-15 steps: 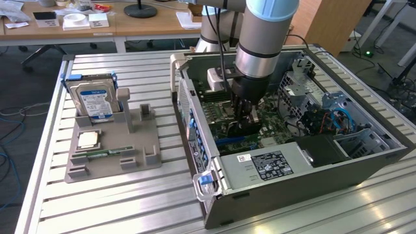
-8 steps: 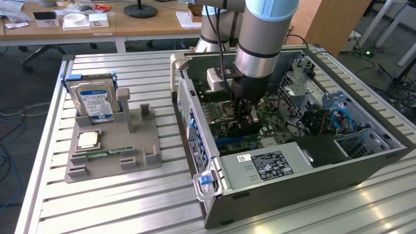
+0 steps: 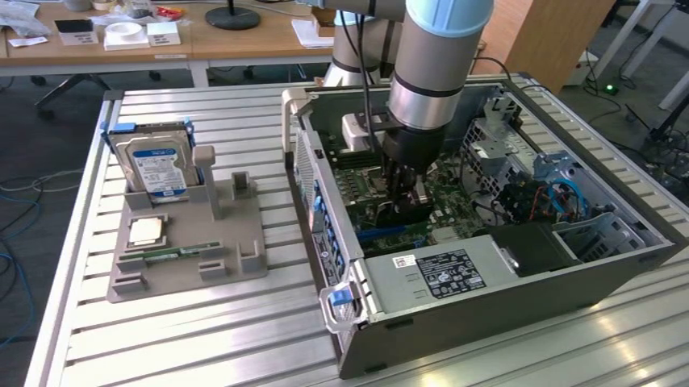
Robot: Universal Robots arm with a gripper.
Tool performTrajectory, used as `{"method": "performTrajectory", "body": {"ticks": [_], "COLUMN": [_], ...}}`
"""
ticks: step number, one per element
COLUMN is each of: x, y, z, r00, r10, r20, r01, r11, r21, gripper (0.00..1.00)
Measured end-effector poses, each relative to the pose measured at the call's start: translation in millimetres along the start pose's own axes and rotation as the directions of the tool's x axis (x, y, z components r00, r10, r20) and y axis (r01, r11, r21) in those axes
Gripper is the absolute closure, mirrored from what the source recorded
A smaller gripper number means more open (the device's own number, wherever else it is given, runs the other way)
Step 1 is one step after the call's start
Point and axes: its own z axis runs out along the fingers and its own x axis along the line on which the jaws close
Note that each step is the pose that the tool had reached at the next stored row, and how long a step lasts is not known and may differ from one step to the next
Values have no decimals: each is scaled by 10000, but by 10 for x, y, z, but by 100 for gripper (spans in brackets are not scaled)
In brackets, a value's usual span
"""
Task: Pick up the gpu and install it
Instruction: 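Insert the gpu into the slot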
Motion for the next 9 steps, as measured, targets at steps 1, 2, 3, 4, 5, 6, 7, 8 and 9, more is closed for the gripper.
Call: {"method": "performTrajectory", "body": {"ticks": [1, 2, 3, 4, 5, 6, 7, 8, 9], "x": [0, 0, 0, 0, 0, 0, 0, 0, 0], "y": [0, 1, 2, 2, 3, 3, 3, 4, 4], "z": [3, 5, 8, 11, 14, 18, 21, 25, 28], "r00": [10000, 10000, 10000, 10000, 10000, 10000, 10000, 10000, 10000], "r10": [0, 1, 1, 1, 1, 1, 1, 2, 2], "r20": [1, 0, 1, 2, 2, 1, 2, 2, 0], "r01": [0, -1, -1, -1, -1, -1, -1, -2, -2], "r11": [10000, 10000, 10000, 10000, 10000, 10000, 10000, 10000, 10000], "r21": [0, 0, 0, 1, 1, 1, 1, 1, 0], "gripper": [74, 74, 74, 74, 74, 74, 74, 74, 74]}}
